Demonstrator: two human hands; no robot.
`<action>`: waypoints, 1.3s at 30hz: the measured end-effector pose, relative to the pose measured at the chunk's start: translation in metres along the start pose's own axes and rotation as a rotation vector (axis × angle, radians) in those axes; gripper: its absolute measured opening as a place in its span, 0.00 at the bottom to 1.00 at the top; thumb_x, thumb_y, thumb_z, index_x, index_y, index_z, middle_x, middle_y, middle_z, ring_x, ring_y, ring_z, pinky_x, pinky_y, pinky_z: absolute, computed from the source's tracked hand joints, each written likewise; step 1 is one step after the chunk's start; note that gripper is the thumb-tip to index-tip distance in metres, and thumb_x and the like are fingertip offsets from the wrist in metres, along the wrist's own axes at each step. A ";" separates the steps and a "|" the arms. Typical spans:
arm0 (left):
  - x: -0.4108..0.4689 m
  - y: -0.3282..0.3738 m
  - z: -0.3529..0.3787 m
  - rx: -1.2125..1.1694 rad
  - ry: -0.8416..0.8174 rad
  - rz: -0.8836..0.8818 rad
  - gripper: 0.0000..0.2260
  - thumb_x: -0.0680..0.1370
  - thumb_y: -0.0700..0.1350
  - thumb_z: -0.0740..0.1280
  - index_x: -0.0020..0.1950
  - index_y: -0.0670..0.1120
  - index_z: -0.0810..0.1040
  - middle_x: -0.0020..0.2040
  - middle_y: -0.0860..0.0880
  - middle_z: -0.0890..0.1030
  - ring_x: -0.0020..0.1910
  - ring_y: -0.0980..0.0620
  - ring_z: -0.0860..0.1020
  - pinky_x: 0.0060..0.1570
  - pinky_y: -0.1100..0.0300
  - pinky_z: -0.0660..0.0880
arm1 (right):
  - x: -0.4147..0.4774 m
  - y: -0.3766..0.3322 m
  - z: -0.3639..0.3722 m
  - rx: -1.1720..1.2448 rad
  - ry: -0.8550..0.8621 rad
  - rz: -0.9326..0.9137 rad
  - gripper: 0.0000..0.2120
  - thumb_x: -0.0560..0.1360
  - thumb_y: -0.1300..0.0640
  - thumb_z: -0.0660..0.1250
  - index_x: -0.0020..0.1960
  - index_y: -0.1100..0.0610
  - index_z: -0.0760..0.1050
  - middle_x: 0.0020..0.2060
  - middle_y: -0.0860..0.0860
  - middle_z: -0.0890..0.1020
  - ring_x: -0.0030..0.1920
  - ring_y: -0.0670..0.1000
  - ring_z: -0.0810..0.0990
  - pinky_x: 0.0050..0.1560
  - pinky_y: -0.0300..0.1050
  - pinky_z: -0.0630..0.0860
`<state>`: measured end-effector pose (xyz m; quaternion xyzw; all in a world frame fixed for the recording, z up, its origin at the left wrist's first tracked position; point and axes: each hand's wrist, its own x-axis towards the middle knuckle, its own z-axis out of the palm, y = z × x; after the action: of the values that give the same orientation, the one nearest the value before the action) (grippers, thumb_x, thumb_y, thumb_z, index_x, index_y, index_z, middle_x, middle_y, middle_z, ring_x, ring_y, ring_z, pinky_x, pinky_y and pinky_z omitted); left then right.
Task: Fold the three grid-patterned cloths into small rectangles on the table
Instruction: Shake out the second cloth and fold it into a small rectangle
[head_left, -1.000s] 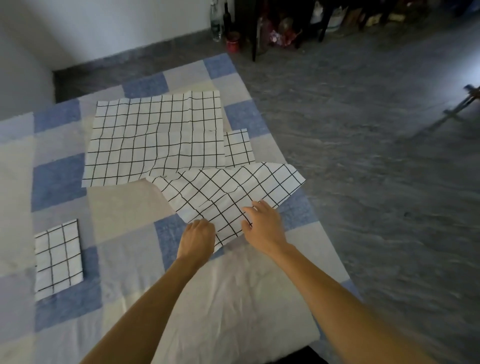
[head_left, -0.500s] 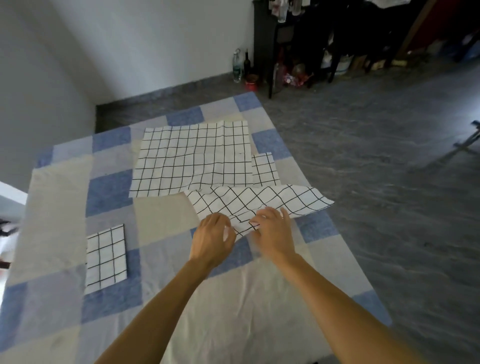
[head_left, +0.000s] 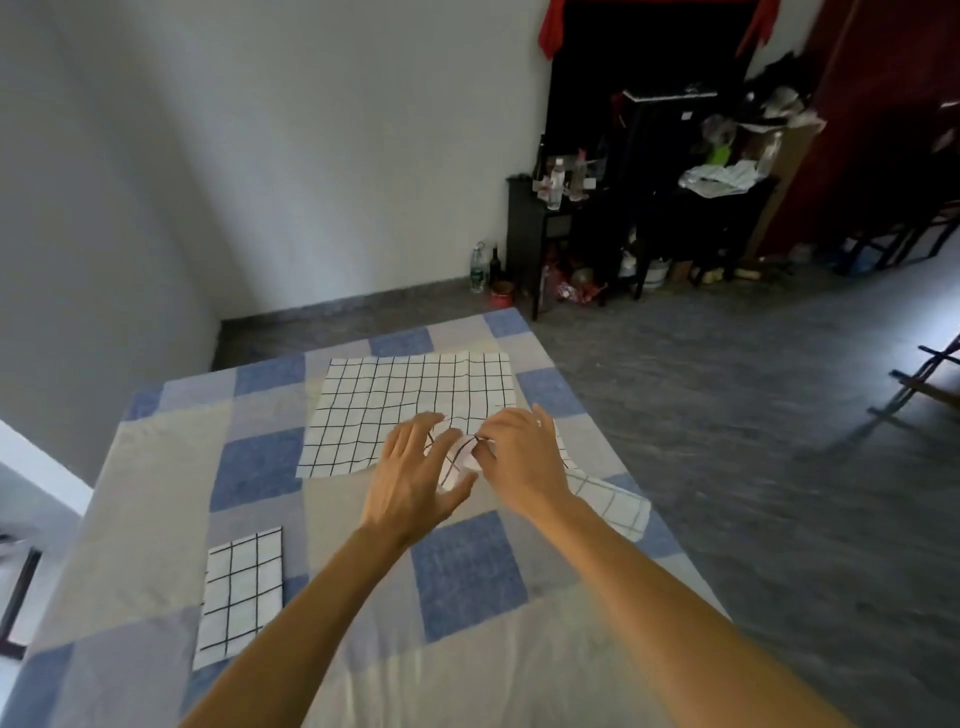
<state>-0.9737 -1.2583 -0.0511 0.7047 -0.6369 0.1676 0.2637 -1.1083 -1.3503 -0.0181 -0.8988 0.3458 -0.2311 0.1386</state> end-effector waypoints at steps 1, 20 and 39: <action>0.003 0.003 -0.006 0.000 -0.006 0.002 0.23 0.69 0.56 0.72 0.58 0.44 0.75 0.60 0.42 0.74 0.58 0.44 0.71 0.58 0.51 0.69 | 0.004 -0.007 -0.005 0.002 0.019 -0.002 0.09 0.78 0.51 0.63 0.49 0.52 0.81 0.49 0.47 0.82 0.57 0.49 0.76 0.72 0.56 0.58; 0.032 0.006 -0.105 -0.024 0.413 -0.078 0.09 0.67 0.36 0.76 0.46 0.41 0.83 0.46 0.41 0.81 0.46 0.42 0.78 0.48 0.53 0.72 | -0.013 -0.013 -0.094 -0.141 0.071 0.044 0.08 0.78 0.49 0.65 0.47 0.49 0.82 0.42 0.45 0.82 0.49 0.49 0.78 0.69 0.53 0.59; -0.030 0.079 -0.239 0.288 0.604 -0.512 0.05 0.76 0.45 0.68 0.47 0.45 0.81 0.51 0.45 0.80 0.48 0.43 0.76 0.53 0.52 0.70 | -0.010 0.010 -0.194 0.063 0.372 -0.248 0.14 0.75 0.52 0.70 0.33 0.55 0.74 0.30 0.48 0.76 0.36 0.52 0.75 0.46 0.53 0.74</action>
<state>-1.0314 -1.0981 0.1367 0.7892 -0.3053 0.3831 0.3705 -1.2195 -1.3681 0.1399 -0.8716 0.2447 -0.4188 0.0711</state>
